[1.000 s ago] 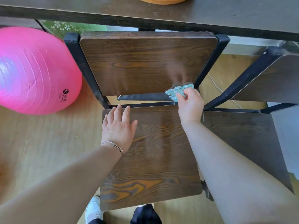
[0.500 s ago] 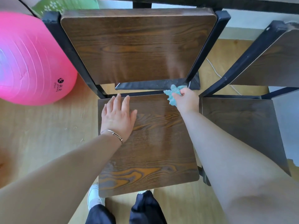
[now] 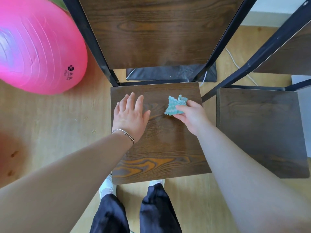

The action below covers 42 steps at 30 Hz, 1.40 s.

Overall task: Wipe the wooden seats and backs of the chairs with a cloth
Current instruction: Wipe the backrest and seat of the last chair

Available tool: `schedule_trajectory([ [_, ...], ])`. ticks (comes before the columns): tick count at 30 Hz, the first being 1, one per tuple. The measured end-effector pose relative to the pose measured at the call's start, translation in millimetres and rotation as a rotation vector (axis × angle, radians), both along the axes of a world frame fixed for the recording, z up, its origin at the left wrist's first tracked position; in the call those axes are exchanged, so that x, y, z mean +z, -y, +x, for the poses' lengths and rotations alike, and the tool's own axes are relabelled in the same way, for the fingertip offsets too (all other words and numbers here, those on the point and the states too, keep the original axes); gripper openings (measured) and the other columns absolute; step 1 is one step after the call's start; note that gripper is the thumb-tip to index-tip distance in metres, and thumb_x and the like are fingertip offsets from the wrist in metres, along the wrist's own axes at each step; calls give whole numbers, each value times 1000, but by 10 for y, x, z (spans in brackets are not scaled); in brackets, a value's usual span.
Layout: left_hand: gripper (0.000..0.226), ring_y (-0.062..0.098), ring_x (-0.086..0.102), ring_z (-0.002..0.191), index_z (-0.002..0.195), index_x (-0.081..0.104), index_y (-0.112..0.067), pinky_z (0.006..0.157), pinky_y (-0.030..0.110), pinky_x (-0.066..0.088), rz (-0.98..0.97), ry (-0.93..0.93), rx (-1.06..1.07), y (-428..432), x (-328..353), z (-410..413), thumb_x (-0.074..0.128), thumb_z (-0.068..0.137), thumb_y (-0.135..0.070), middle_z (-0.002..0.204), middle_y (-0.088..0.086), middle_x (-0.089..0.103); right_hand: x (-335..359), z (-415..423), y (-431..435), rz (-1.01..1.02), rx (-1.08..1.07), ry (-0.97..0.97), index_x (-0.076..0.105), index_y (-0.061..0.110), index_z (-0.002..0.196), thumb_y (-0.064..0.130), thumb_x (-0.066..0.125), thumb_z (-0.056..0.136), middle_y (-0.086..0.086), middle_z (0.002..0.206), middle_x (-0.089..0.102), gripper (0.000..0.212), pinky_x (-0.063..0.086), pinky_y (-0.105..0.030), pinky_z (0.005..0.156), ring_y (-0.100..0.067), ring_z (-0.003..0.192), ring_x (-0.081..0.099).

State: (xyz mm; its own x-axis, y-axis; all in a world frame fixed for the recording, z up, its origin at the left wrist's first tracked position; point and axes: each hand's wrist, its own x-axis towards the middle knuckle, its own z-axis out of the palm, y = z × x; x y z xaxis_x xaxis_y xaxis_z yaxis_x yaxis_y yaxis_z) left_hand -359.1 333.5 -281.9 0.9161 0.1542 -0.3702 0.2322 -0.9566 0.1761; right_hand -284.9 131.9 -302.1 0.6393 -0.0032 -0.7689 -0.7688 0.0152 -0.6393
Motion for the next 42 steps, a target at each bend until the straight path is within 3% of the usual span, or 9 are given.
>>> schedule_trajectory([
  [3, 59, 26, 4, 148, 153, 14, -24, 120, 45, 13, -3, -5, -10, -13, 1, -67, 22, 101, -50, 162, 6, 10, -10, -98, -8, -81, 44, 15, 59, 19, 125, 9, 72, 87, 0, 120, 63, 41, 53, -37, 95, -17, 111, 62],
  [6, 58, 26, 4, 148, 152, 14, -24, 120, 45, 13, 1, -4, -21, -22, 1, -134, 23, 101, -50, 161, 6, 11, -27, -164, -22, -215, 104, 30, 55, 22, 127, 12, 75, 85, 2, 119, 59, 48, 52, -34, 95, -17, 108, 58],
  [13, 58, 27, 6, 148, 152, 16, -24, 120, 46, 14, 9, 10, -48, -69, 17, -187, 24, 101, -50, 161, 7, 11, 65, -261, -127, -137, 142, -26, 52, 21, 132, 3, 74, 84, -2, 121, 55, 56, 60, -34, 84, -19, 102, 64],
  [17, 60, 28, 5, 148, 153, 13, -24, 120, 48, 11, 71, 1, -88, -104, 121, -169, 22, 100, -51, 161, 7, 10, 232, -253, -159, -139, 144, 41, 59, 17, 128, 10, 79, 81, 0, 118, 61, 52, 61, -33, 81, -16, 97, 69],
  [23, 64, 30, 3, 148, 153, 7, -24, 118, 51, 10, 174, -29, -111, -141, 605, 40, 16, 99, -56, 161, 8, 9, 799, -150, -136, -480, 281, 317, 66, 28, 108, 36, 76, 82, 17, 95, 63, 29, 59, -35, 81, -8, 91, 63],
  [27, 65, 30, 5, 148, 153, 8, -24, 118, 51, 11, 192, -8, -118, -126, 1103, 255, 17, 98, -57, 161, 8, 12, 1357, 47, -73, -568, 291, 419, 65, 27, 104, 35, 74, 83, 10, 100, 66, 24, 60, -42, 78, -12, 89, 67],
  [34, 64, 31, 5, 148, 153, 8, -26, 118, 50, 13, 144, 55, -113, -47, 1829, 625, 17, 98, -57, 161, 7, 13, 2537, 709, 237, -880, 181, 696, 61, 18, 113, 27, 70, 89, 7, 105, 59, 27, 50, -21, 69, -10, 96, 59],
  [37, 65, 31, 3, 149, 154, 6, -26, 119, 51, 12, 158, 81, -141, -82, 2020, 712, 14, 98, -58, 162, 7, 10, 2806, 1090, 288, -1008, 134, 797, 61, 14, 115, 23, 70, 90, -3, 115, 64, 28, 54, -31, 80, -19, 104, 62],
  [42, 64, 30, 2, 149, 154, 6, -26, 119, 51, 11, 205, 126, -171, -241, 2063, 718, 15, 98, -58, 162, 6, 9, 2665, 1381, 91, -1164, 242, 734, 60, 14, 112, 21, 69, 90, -9, 109, 66, 24, 57, -41, 80, -26, 101, 62],
])
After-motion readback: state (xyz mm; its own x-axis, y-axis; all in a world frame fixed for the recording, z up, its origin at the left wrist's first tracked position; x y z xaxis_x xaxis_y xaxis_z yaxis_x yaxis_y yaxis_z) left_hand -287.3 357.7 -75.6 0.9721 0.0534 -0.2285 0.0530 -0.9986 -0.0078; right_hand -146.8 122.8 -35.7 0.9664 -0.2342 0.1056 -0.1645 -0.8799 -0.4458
